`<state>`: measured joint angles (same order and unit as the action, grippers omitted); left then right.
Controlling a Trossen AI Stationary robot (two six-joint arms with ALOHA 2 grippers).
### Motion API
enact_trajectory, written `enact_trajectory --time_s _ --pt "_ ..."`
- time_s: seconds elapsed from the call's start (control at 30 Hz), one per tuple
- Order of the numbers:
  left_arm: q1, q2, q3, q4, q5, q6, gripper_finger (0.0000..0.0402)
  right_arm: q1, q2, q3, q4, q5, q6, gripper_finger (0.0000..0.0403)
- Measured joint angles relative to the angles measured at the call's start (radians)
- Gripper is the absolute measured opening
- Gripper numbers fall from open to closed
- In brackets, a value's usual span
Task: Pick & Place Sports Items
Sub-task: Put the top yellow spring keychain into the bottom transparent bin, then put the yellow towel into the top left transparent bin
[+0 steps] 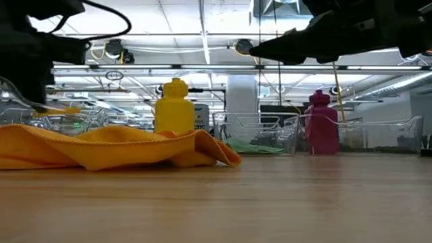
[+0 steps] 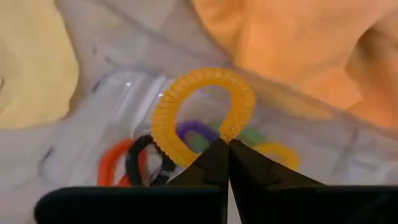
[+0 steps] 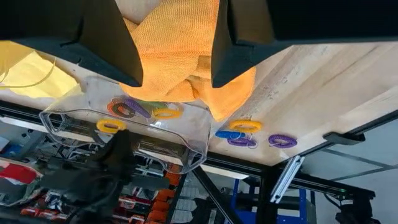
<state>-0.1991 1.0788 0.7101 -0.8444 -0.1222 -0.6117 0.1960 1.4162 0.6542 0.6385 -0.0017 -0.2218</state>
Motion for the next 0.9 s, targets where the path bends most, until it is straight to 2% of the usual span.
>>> enact_trajectory --time_s 0.3,0.47,0.57,0.7,0.9 --pt "0.0 0.001 0.0 0.026 -0.002 0.026 0.0006 0.0 0.0 0.0 0.0 0.0 0.0 0.0134" --pt "0.01 0.001 0.0 0.021 0.0 -0.008 0.0023 0.0 0.0 0.0 0.0 0.0 0.0 0.0134" --pt "0.028 0.001 0.0 0.003 0.015 -0.046 0.0048 0.0 0.0 0.0 0.0 0.0 0.0 0.0134" --pt "0.043 0.001 0.0 -0.027 0.017 -0.082 0.0102 0.0 0.0 0.0 0.0 0.0 0.0 0.0134" --pt "0.055 0.001 0.0 -0.026 0.018 -0.058 0.0179 0.0 0.0 0.0 0.0 0.0 0.0 0.0134"
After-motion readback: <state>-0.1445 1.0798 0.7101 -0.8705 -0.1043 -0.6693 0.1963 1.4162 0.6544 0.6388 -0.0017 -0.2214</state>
